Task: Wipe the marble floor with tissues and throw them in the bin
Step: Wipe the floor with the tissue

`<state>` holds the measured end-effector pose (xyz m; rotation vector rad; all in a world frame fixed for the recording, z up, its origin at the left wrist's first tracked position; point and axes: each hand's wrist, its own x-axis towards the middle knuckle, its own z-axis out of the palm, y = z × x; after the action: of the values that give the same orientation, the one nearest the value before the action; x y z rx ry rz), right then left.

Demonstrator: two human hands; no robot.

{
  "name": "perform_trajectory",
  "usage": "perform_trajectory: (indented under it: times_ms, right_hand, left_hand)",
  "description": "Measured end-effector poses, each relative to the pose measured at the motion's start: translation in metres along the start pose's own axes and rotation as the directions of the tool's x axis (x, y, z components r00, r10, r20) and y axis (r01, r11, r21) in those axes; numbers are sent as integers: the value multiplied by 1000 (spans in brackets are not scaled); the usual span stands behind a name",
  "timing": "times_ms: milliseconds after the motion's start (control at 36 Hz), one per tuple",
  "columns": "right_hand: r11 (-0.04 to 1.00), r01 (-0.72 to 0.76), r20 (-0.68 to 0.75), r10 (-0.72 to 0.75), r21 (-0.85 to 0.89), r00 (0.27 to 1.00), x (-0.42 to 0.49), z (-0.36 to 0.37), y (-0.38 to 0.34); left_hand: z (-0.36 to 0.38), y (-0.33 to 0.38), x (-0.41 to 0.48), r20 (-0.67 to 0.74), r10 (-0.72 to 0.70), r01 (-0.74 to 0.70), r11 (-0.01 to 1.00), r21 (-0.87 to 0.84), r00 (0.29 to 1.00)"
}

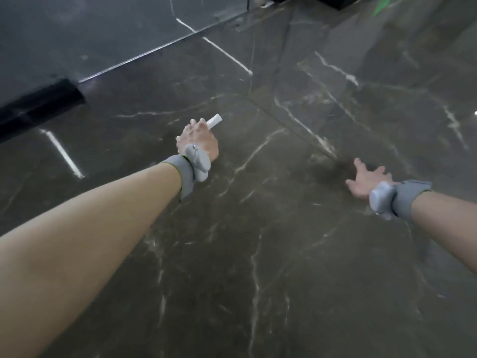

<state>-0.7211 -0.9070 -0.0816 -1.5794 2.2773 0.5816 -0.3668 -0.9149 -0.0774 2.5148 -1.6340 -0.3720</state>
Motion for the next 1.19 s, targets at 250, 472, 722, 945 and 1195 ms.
perform_trajectory:
  times_ms: [250,472,722,945,1195]
  right_hand:
    - [982,-91,-59,102,162,993,8,16,46]
    - [961,-179,-9,185,212,983,18,22,75]
    - [958,-142,-44,158,250,986,1,26,63]
    - [961,-120,-72,142,251,987,-6,31,38]
    - [967,-99,-75,120,236,990,-3,34,42]
  left_hand:
    - [58,69,7,62,42,-39,998,-46,997]
    - [119,127,-38,126,563,-565,825,-23,817]
    - [149,128,-133,248,876,-891,446,-86,415]
    - [131,95,-129,272,921,-951,304,-54,279]
    - [105,27,-67,165,858,-867,497,-29,487]
